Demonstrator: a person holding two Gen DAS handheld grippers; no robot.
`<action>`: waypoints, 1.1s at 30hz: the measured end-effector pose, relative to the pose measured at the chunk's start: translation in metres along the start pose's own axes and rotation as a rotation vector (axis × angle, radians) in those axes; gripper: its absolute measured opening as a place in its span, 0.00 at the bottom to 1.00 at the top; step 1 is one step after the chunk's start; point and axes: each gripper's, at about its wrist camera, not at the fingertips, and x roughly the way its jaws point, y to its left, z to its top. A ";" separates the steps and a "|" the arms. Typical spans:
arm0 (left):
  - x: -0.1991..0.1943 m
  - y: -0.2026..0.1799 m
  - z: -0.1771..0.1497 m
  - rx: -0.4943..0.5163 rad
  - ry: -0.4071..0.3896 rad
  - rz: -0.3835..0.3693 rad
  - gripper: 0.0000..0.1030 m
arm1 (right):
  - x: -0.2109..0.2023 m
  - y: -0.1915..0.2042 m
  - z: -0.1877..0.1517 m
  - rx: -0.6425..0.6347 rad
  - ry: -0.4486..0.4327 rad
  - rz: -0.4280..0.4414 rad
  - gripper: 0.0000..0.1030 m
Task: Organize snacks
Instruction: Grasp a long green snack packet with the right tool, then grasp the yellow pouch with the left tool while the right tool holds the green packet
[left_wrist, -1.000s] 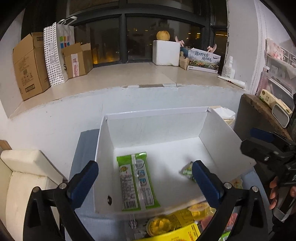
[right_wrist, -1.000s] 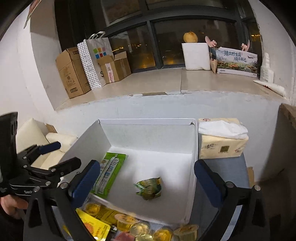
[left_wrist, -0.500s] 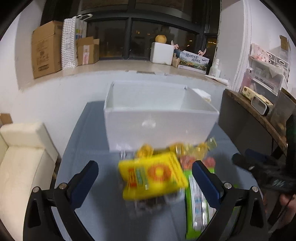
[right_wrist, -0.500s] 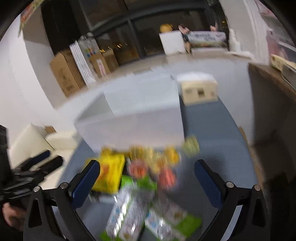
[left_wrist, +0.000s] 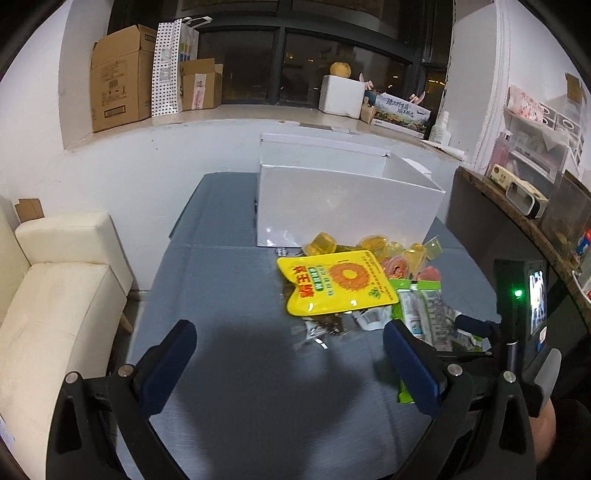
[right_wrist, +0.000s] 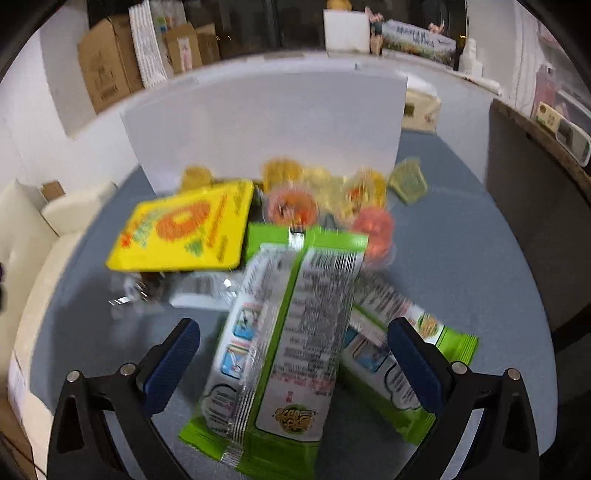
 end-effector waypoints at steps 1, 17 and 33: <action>0.001 0.002 0.000 -0.001 0.002 0.000 1.00 | 0.000 0.002 -0.002 -0.015 -0.007 -0.015 1.00; 0.021 -0.021 0.000 0.036 0.039 -0.066 1.00 | -0.044 -0.022 0.001 0.018 -0.088 0.111 0.64; 0.115 -0.073 0.030 -0.028 0.150 0.007 1.00 | -0.116 -0.130 -0.021 0.107 -0.219 0.090 0.64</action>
